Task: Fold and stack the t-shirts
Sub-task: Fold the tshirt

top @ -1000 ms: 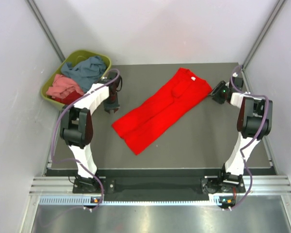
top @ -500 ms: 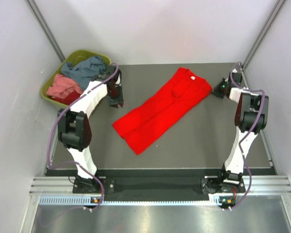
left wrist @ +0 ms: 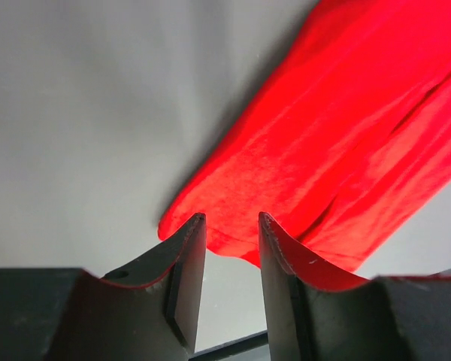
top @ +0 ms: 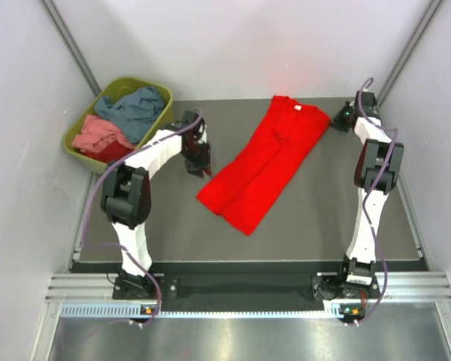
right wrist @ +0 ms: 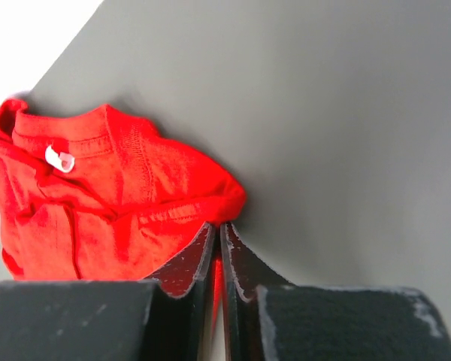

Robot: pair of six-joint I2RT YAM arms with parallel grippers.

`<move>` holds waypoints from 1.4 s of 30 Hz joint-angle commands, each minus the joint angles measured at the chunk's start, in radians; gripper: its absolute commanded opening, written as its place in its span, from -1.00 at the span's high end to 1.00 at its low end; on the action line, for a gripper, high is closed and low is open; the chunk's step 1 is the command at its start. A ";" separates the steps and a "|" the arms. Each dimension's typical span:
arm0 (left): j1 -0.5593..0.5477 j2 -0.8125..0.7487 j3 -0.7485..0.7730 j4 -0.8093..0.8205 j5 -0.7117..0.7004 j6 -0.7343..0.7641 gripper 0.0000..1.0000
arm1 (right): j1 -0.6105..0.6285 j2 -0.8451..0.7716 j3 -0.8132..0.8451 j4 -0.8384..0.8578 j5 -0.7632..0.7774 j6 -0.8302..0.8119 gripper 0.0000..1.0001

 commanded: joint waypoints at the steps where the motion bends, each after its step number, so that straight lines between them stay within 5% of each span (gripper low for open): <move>1: -0.012 0.042 -0.023 0.033 0.019 0.021 0.21 | -0.028 0.029 0.093 -0.039 0.018 -0.011 0.86; 7: -0.012 0.091 -0.048 0.037 -0.004 0.055 0.18 | -0.034 -0.060 0.047 -0.073 -0.010 -0.019 0.39; 15: -0.024 0.094 -0.134 0.065 -0.031 0.056 0.20 | -0.026 -0.422 -0.436 -0.042 -0.001 0.012 -0.01; 21: -0.035 0.099 -0.183 0.093 -0.012 0.007 0.86 | 0.063 -0.715 -0.827 -0.108 0.019 0.079 -0.01; 23: -0.039 0.085 -0.226 0.105 -0.017 -0.011 1.00 | 0.129 -0.805 -0.951 -0.137 0.031 0.096 0.01; 32: -0.096 -0.062 -0.408 0.157 -0.047 -0.079 1.00 | 0.562 -1.085 -1.296 -0.097 0.097 0.271 0.03; 42: -0.143 -0.196 -0.526 0.192 -0.067 -0.122 1.00 | 0.962 -1.119 -1.347 -0.082 0.260 0.520 0.07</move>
